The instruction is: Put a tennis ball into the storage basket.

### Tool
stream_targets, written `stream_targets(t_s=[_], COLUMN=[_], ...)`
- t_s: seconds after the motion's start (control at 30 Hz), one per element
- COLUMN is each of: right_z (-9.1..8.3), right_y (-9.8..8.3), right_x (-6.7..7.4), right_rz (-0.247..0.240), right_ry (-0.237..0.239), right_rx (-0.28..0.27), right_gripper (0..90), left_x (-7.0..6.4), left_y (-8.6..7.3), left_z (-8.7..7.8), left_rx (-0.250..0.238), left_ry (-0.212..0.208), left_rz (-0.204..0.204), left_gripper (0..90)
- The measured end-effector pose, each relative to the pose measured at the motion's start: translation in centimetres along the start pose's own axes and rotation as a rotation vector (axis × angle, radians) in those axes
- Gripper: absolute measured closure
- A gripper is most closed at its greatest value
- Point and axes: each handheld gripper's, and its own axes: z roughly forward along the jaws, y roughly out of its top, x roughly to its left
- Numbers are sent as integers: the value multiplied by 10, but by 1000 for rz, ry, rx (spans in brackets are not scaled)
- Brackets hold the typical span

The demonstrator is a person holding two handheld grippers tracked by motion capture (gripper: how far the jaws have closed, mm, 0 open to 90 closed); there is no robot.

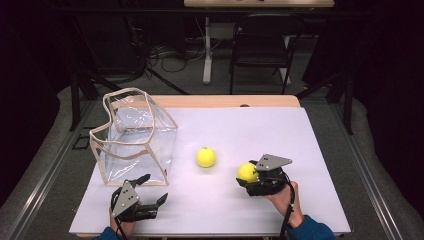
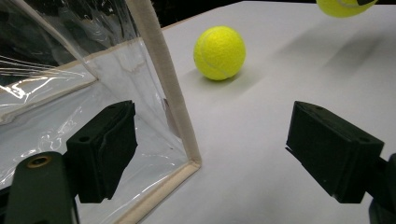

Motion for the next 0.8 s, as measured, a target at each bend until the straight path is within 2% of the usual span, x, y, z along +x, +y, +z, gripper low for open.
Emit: stream_targets(t_s=[0.8], right_z=[9], right_y=[10], right_x=[3], right_rz=[-25], right_ry=[9], right_rx=[-13], right_gripper=[261], left_x=[0], left_y=[0], left_z=[3], left_rx=[1], left_ry=[-5], left_rz=[-3], left_gripper=[158])
